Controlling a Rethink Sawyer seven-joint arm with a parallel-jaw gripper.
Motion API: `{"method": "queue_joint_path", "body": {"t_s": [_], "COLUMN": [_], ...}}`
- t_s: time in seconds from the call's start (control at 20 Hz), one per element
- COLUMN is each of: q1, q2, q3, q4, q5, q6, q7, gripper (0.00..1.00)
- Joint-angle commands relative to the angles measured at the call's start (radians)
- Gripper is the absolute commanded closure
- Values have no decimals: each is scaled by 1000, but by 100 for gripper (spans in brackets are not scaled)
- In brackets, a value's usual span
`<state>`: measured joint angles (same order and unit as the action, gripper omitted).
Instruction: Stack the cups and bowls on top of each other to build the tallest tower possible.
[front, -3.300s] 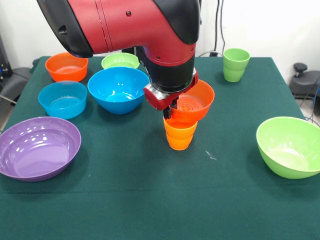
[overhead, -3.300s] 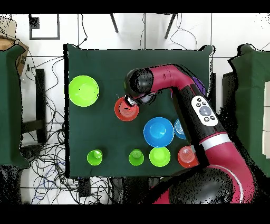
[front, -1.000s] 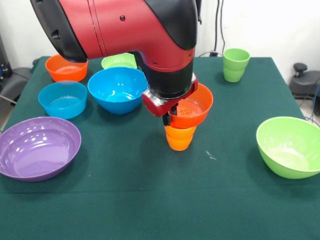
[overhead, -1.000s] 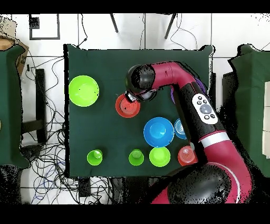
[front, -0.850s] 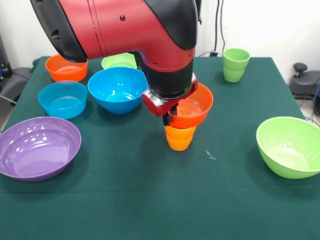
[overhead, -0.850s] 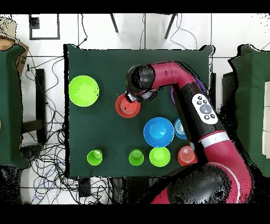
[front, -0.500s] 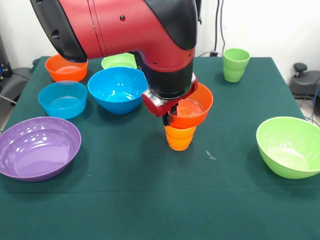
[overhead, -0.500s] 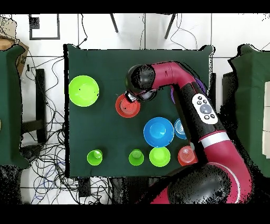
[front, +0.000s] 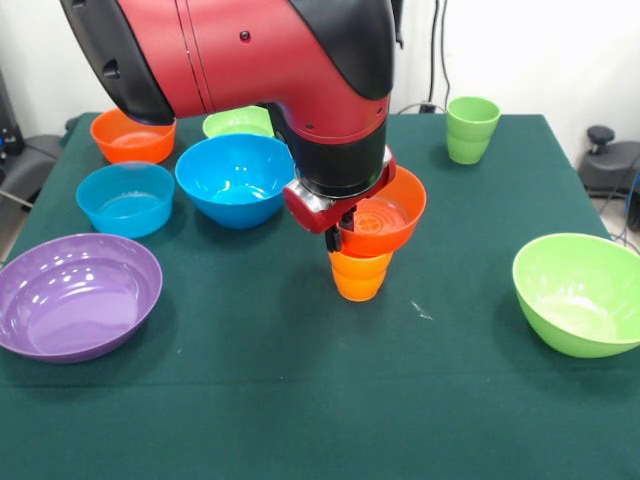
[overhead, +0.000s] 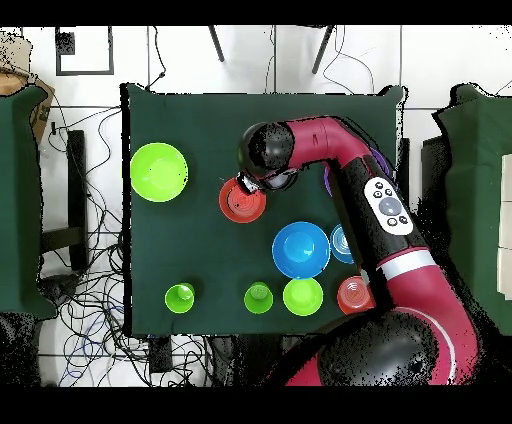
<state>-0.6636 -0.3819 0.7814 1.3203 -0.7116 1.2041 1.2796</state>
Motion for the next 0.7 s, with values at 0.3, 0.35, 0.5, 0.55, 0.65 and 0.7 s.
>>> {"method": "queue_joint_path", "body": {"t_s": [0.3, 0.35, 0.5, 0.55, 0.65, 0.7], "q1": [19, 20, 11, 12, 8, 8], "q2": [66, 65, 61, 63, 58, 56], "q3": [-16, -14, -9, -9, 0, -2], "q4": [-17, -21, -20, -26, -23, -25], "q5": [-109, -111, -120, -123, -122, -127], "q6": [-72, -68, -79, -78, -88, -84], "q7": [-331, -342, -364, -370, -378, -387], "gripper": [100, 100, 100, 100, 100, 100]}}
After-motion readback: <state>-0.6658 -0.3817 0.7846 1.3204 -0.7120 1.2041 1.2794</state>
